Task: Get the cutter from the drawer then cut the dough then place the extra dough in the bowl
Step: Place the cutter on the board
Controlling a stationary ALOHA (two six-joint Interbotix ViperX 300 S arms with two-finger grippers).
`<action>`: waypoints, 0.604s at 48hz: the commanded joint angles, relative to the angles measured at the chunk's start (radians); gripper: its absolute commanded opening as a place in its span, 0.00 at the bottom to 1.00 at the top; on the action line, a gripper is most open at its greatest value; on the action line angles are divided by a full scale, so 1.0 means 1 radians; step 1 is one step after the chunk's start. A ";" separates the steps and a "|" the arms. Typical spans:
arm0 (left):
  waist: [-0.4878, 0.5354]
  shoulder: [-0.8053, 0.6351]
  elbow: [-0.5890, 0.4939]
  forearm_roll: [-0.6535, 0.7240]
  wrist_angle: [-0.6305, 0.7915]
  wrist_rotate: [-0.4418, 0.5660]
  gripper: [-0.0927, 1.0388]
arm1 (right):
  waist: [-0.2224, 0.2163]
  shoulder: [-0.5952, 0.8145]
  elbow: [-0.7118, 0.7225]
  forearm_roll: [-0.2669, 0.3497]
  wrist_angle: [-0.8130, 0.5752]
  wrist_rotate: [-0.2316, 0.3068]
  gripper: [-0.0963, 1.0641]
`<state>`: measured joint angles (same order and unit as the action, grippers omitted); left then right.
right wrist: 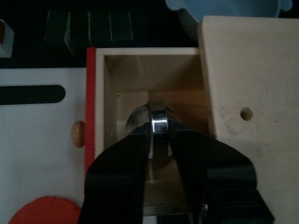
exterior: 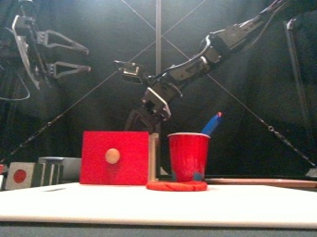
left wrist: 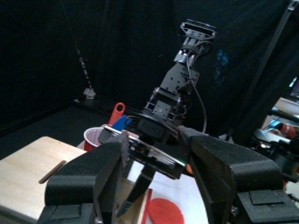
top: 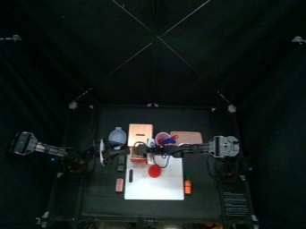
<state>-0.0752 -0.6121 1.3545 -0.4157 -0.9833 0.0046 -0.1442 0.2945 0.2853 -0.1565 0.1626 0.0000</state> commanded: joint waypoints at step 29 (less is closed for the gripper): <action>0.000 0.000 0.005 -0.074 -0.002 0.002 0.84 | 0.092 -0.301 0.035 -0.118 0.044 0.005 0.53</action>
<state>-0.0752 -0.6136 1.3698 -0.4878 -0.9817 0.0046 -0.0552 0.0920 0.3022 -0.2577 0.1871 0.0015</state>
